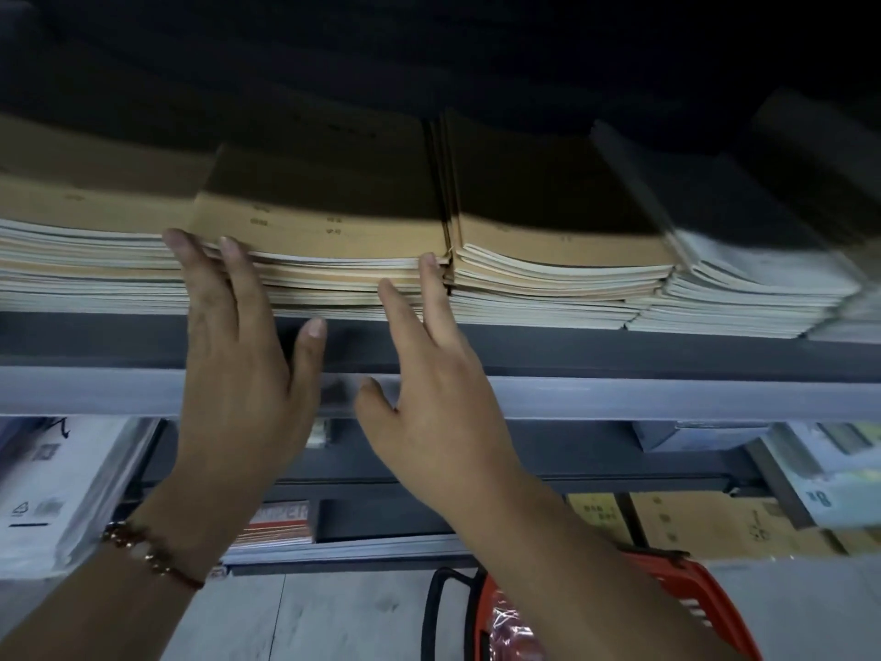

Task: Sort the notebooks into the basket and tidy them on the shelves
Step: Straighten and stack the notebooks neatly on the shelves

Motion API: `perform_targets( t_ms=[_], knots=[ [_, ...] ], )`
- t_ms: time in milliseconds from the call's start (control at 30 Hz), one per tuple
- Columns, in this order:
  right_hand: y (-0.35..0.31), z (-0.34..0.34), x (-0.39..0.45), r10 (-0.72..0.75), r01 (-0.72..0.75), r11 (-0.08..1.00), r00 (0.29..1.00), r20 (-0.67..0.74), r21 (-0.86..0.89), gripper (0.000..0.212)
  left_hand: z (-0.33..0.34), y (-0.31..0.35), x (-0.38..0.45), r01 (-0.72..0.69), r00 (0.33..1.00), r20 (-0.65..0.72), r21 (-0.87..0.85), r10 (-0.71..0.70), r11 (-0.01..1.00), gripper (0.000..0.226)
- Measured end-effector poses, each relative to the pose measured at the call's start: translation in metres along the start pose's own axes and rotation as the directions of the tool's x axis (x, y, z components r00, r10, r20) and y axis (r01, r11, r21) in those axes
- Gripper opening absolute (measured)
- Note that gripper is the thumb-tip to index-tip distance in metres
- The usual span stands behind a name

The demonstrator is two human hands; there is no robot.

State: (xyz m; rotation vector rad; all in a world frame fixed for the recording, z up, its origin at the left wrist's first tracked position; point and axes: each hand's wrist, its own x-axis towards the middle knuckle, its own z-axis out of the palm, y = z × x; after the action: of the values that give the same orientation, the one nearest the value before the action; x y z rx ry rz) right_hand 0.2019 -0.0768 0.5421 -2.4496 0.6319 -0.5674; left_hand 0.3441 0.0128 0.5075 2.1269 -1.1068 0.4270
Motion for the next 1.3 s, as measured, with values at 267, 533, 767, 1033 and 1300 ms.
perform_targets(
  t_ms=[267,533,767,1033,1300],
  knots=[
    [0.018,-0.051,-0.020,-0.001,0.005,0.997,0.999,0.051,-0.071,0.069,-0.027,0.029,-0.022,-0.080,0.981,0.178,0.022,0.075,0.997,0.079],
    [0.045,-0.211,-0.080,0.277,-0.236,0.914,0.957,0.082,-0.331,0.054,-0.068,0.132,-0.020,-0.218,0.808,0.564,0.016,0.171,0.976,0.068],
    [0.047,-0.348,-0.155,0.525,-0.504,0.802,0.851,-0.024,-0.320,0.051,-0.094,0.257,0.019,-0.201,0.650,0.734,-0.087,0.199,0.976,0.072],
    [0.097,-0.456,-0.216,0.540,-0.553,0.799,0.833,-0.124,-0.236,0.045,-0.078,0.381,0.036,-0.211,0.629,0.747,-0.103,0.215,0.972,0.071],
    [0.151,-0.586,-0.245,0.412,-0.430,0.862,0.903,-0.124,-0.268,0.044,-0.082,0.533,0.044,-0.149,0.806,0.525,-0.270,0.275,0.951,0.049]
  ],
)
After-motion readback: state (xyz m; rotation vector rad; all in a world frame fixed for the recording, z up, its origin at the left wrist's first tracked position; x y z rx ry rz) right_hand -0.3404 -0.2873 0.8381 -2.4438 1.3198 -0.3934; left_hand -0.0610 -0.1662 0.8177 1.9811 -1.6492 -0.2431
